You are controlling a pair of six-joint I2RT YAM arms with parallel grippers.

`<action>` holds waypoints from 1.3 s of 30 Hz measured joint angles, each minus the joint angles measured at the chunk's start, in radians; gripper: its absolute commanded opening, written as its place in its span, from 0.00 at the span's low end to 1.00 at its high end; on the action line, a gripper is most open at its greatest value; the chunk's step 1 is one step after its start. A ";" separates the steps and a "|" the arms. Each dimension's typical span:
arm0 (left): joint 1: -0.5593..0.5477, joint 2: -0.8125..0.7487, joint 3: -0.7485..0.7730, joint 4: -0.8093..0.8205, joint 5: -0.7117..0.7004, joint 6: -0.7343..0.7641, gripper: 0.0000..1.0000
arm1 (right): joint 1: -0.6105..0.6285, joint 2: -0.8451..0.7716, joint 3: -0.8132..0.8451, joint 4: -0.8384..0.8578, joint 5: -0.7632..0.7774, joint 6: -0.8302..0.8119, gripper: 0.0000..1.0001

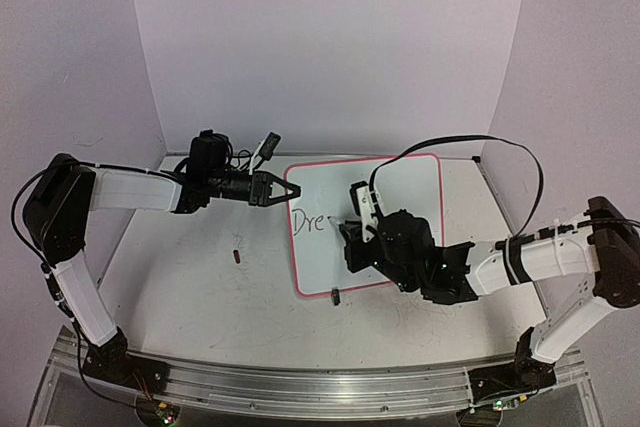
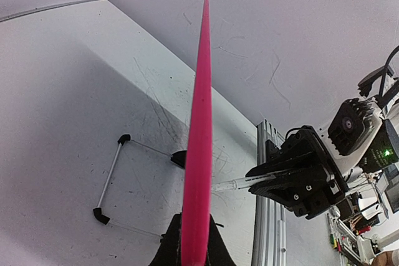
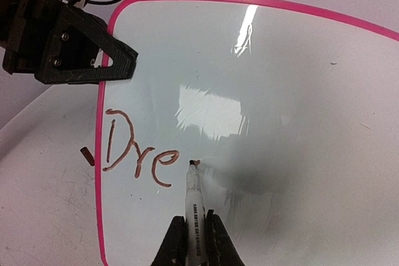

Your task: Write a sentence on the whiteboard

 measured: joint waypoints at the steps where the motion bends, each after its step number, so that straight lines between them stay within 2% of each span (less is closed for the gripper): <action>1: 0.000 0.000 0.000 0.000 0.000 0.000 0.00 | 0.000 0.001 0.002 -0.001 -0.003 0.000 0.00; 39: 0.000 0.000 0.000 0.000 0.000 0.000 0.00 | 0.001 -0.018 -0.023 -0.049 -0.051 0.012 0.00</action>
